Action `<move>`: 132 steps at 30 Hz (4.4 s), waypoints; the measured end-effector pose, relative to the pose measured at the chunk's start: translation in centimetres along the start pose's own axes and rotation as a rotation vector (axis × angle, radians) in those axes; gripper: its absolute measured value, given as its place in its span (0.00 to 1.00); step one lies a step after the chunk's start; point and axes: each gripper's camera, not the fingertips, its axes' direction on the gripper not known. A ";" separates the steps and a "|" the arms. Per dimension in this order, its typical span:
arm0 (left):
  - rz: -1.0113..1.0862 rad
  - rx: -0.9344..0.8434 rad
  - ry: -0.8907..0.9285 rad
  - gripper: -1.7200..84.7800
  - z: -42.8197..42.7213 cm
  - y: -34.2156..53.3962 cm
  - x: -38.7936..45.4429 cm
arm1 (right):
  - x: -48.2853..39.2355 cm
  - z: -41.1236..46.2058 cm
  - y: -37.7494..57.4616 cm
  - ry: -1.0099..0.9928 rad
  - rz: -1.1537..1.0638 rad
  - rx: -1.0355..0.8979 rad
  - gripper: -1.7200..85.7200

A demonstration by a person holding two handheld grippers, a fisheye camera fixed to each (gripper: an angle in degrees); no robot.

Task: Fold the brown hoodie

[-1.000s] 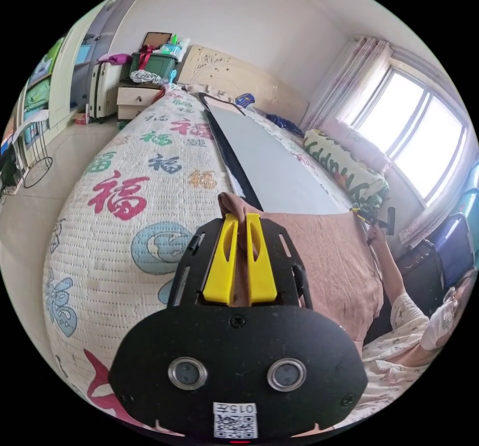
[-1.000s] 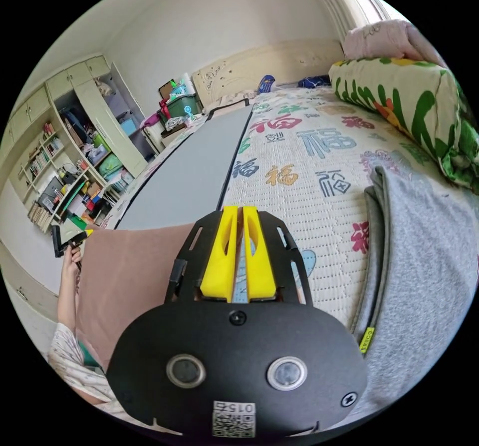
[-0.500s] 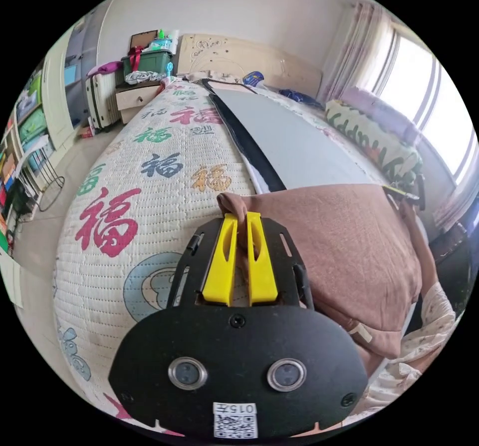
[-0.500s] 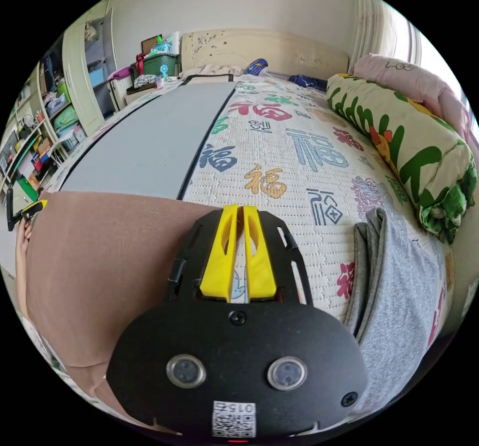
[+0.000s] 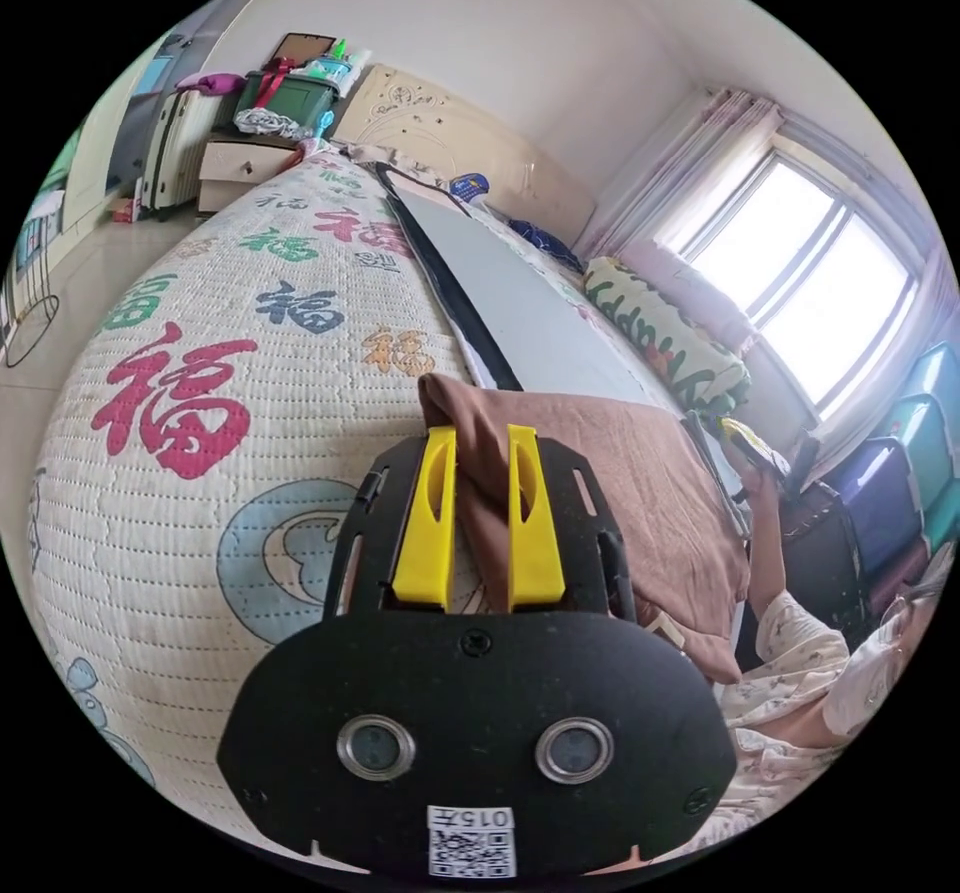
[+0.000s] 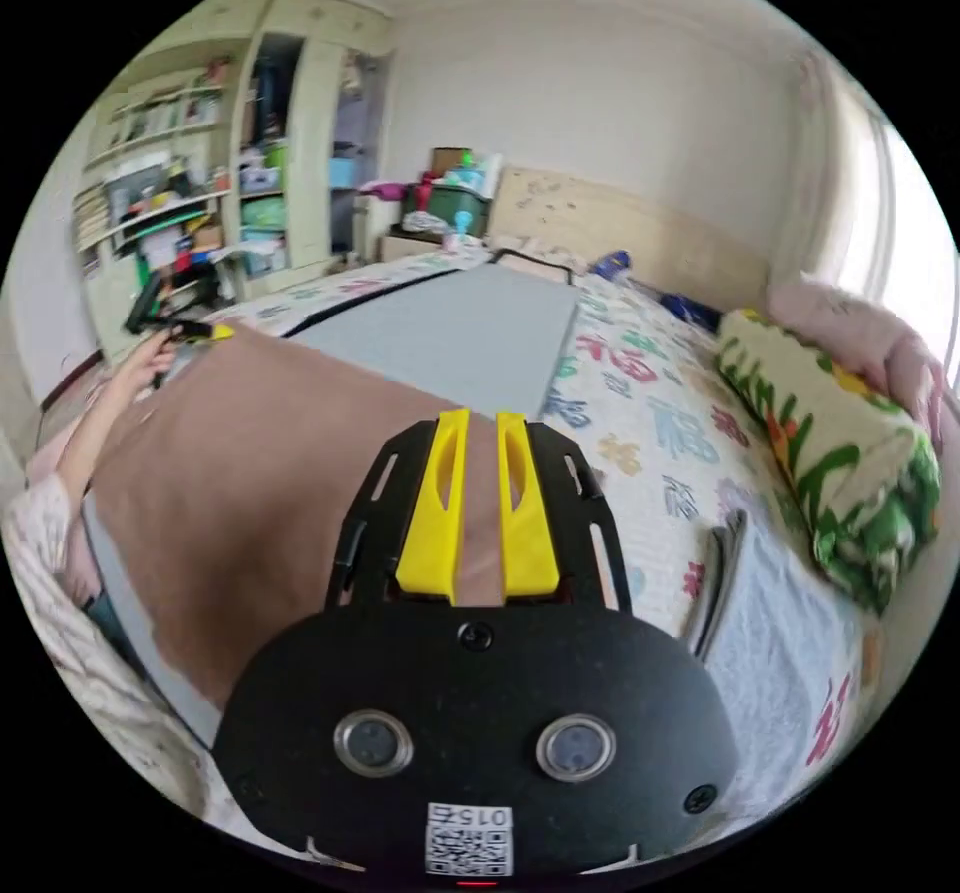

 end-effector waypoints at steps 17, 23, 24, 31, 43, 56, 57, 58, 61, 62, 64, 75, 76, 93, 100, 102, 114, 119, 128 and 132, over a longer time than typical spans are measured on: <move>0.149 -0.018 -0.099 0.06 -4.9 6.1 -9.8 | -20.5 1.6 13.8 -0.592 -0.805 -0.238 0.09; 0.218 0.070 -0.266 0.05 -8.3 7.5 -12.3 | -17.5 1.4 14.2 -0.542 -0.761 -0.147 0.07; 0.222 0.061 -0.285 0.05 -8.4 7.5 -12.6 | -17.2 1.9 14.1 -0.544 -0.751 -0.148 0.08; 0.241 -0.031 -0.339 0.04 -10.5 7.3 -18.4 | -14.6 5.8 16.3 -0.607 -0.681 -0.204 0.10; 0.399 -0.056 -0.392 0.05 -20.0 7.3 -27.7 | 1.6 -0.9 24.7 -0.331 -0.232 0.013 0.10; 0.980 -0.162 0.065 0.04 -31.8 17.8 -21.3 | 2.4 6.7 24.3 -0.257 -0.219 0.023 0.08; 0.975 -0.190 0.045 0.04 -31.6 18.1 -21.8 | 2.3 7.7 23.9 -0.251 -0.213 -0.009 0.08; 0.946 -0.252 -0.002 0.04 -31.0 18.3 -23.2 | 2.5 9.4 23.6 -0.248 -0.210 -0.057 0.08; 0.798 -0.322 -0.015 0.04 -31.1 16.9 -27.6 | 4.5 8.9 23.6 -0.287 -0.185 -0.007 0.08; 0.764 -0.358 -0.015 0.04 -31.6 16.3 -28.9 | 5.9 8.0 23.9 -0.280 -0.161 0.017 0.09; 0.740 -0.380 -0.024 0.04 -32.8 15.6 -30.0 | 8.7 6.1 25.0 -0.267 -0.094 0.085 0.09; 0.782 -0.067 0.111 0.07 -38.0 8.7 -27.4 | 24.4 4.1 32.0 -0.178 0.392 0.233 0.15; 0.788 -0.069 0.105 0.08 -36.6 7.8 -26.5 | 25.1 4.8 31.2 -0.202 0.394 0.235 0.16; 0.646 -0.416 -0.286 0.18 -3.9 -1.7 -16.3 | 32.6 10.0 26.8 -0.304 0.373 0.316 0.04; 0.546 -0.531 -0.330 0.11 3.4 0.8 -20.8 | 37.6 10.0 30.6 -0.414 0.429 0.440 0.02; 0.521 -0.518 -0.287 0.07 3.7 1.9 -22.1 | 39.3 10.3 31.8 -0.468 0.464 0.471 0.02; 0.512 -0.092 0.163 0.03 -1.0 9.7 -23.0 | 48.5 -4.0 38.5 -0.205 0.494 0.759 0.01; 0.539 0.040 0.393 0.03 -7.8 13.6 -28.8 | 43.9 -10.6 36.7 -0.253 0.251 0.847 0.02; 0.351 0.112 0.370 0.03 -14.2 22.5 -57.5 | 30.1 1.6 28.2 -0.673 0.034 0.616 0.02; 0.252 0.038 0.285 0.03 -12.2 26.1 -67.0 | 24.7 7.4 26.1 -0.718 0.008 0.448 0.02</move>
